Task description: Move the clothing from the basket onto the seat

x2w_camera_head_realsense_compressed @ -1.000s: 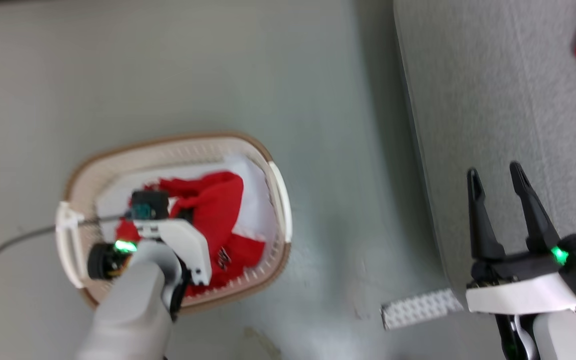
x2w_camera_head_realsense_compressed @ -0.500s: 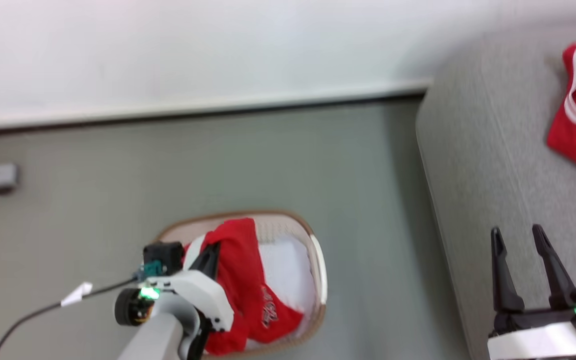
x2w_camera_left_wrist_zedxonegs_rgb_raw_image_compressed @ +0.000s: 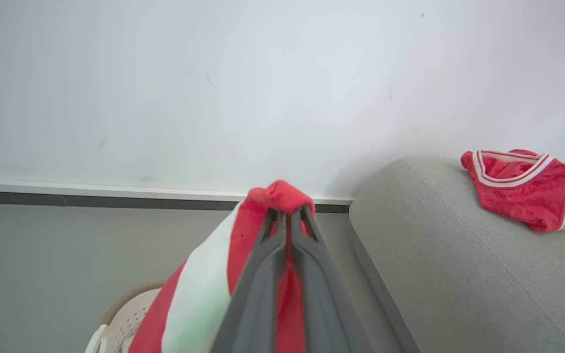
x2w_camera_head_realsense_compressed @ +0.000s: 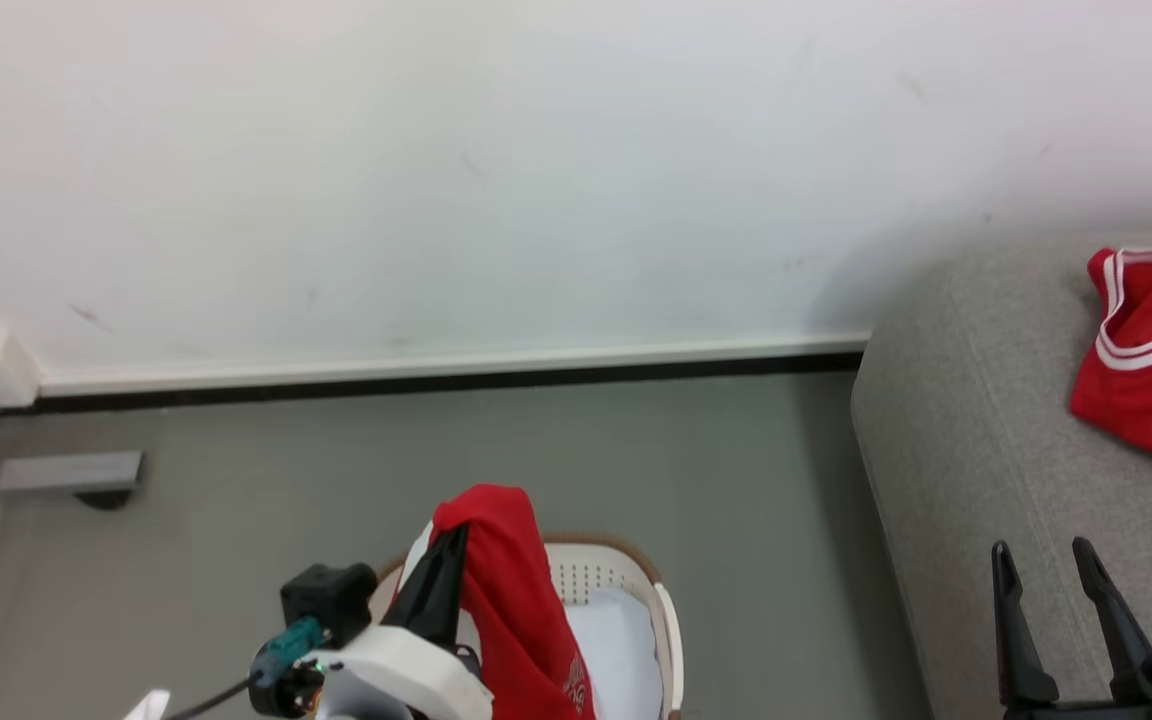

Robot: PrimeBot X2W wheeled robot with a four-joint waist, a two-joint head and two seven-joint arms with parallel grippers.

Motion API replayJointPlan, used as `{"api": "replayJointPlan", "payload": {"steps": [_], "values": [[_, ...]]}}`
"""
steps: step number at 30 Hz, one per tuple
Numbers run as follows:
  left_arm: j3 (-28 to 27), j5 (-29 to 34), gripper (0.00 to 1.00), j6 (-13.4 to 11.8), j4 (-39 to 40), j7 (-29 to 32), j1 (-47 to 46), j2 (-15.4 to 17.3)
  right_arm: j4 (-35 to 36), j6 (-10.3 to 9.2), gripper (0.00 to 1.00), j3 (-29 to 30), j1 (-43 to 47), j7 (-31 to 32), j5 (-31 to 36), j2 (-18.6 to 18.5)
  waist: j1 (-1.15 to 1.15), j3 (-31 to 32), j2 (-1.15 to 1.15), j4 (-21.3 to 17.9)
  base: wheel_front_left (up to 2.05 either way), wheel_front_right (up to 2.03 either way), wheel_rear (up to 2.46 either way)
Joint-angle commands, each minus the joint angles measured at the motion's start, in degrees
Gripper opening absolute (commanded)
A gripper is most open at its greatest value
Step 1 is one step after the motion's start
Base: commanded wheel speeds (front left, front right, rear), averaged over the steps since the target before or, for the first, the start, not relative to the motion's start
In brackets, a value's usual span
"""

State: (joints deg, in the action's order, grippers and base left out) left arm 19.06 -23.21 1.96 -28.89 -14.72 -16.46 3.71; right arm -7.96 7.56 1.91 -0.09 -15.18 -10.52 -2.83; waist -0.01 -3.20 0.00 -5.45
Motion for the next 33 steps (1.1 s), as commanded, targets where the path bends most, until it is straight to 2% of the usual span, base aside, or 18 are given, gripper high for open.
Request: {"api": "replayJointPlan", "payload": {"steps": [1,13,27,33], "values": [[-0.3,-0.7,0.0,-0.1,2.3,-0.4,1.9,0.4,-0.2,-0.15,1.0,0.1,1.2,0.1,0.0,-0.1,0.01,2.0,0.0,0.2,0.0,0.0,0.0],[-3.3,2.6,0.0,0.5,16.2,-0.5,8.3,-0.1,-0.4,-0.15,1.0,-0.1,2.4,0.0,-0.3,-0.1,0.01,4.4,0.0,-0.7,0.0,0.0,0.0],[-5.6,4.1,0.0,1.9,17.0,-0.5,10.0,-0.6,-0.5,-0.15,1.0,-0.3,2.5,0.0,0.4,-0.1,0.01,5.8,0.0,-1.3,0.0,0.0,0.0],[-5.7,4.7,0.0,2.4,17.9,-0.5,9.4,-0.7,-0.2,-0.15,1.0,-2.4,1.9,0.1,1.8,-0.4,0.01,5.3,0.0,-1.2,0.0,0.0,0.0]]}}
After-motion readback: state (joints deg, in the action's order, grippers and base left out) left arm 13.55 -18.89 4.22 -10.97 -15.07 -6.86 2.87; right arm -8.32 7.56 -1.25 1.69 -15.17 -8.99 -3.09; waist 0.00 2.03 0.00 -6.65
